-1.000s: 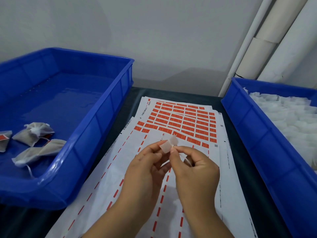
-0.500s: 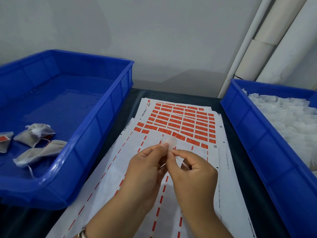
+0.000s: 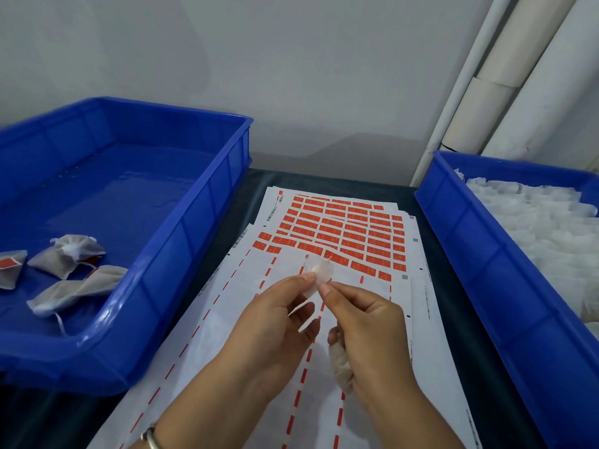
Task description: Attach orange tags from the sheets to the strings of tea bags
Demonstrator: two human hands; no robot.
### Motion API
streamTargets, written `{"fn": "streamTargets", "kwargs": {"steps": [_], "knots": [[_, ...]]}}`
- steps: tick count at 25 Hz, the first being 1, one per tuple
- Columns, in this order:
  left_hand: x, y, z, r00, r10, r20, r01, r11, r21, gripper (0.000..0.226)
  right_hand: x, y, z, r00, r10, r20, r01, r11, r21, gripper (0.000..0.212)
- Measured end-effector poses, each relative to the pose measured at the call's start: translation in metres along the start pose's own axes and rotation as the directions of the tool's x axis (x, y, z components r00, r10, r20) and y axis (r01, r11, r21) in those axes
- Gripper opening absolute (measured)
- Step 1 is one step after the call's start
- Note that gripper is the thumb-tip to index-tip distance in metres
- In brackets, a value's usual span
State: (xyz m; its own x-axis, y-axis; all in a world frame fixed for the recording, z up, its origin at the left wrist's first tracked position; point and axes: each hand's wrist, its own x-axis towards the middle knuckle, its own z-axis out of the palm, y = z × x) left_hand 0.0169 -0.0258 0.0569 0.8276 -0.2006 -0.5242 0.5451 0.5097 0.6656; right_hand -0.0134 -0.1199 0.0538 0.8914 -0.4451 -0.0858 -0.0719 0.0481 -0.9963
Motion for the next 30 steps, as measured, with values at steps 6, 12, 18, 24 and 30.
{"fn": "streamTargets", "kwargs": {"steps": [6, 12, 18, 24, 30], "knots": [[0.003, -0.005, -0.004, 0.996, -0.091, 0.012, 0.091, 0.996, 0.011, 0.031, 0.004, 0.002, 0.000, 0.994, 0.084, -0.068, -0.088, 0.994, -0.063, 0.028], [0.000, -0.004, -0.019, 0.930, -0.134, 0.342, 0.155, 0.987, -0.036, 0.035, -0.005, -0.009, -0.010, 0.951, 0.288, 0.109, -0.297, 0.952, 0.069, 0.040], [-0.005, -0.002, -0.024, 0.930, 0.016, 0.366, -0.116, 0.960, 0.253, 0.023, -0.009, -0.015, -0.020, 0.903, 0.375, 0.210, -0.411, 0.896, 0.169, 0.021], [-0.008, 0.003, -0.025, 0.904, 0.095, 0.417, -0.255, 0.902, 0.348, 0.031, -0.013, -0.017, -0.023, 0.890, 0.402, 0.217, -0.432, 0.894, 0.115, 0.010], [-0.007, -0.005, -0.021, 0.906, 0.150, 0.396, -0.277, 0.918, 0.285, 0.031, -0.016, -0.017, -0.023, 0.882, 0.397, 0.253, -0.444, 0.880, 0.168, 0.016]]}}
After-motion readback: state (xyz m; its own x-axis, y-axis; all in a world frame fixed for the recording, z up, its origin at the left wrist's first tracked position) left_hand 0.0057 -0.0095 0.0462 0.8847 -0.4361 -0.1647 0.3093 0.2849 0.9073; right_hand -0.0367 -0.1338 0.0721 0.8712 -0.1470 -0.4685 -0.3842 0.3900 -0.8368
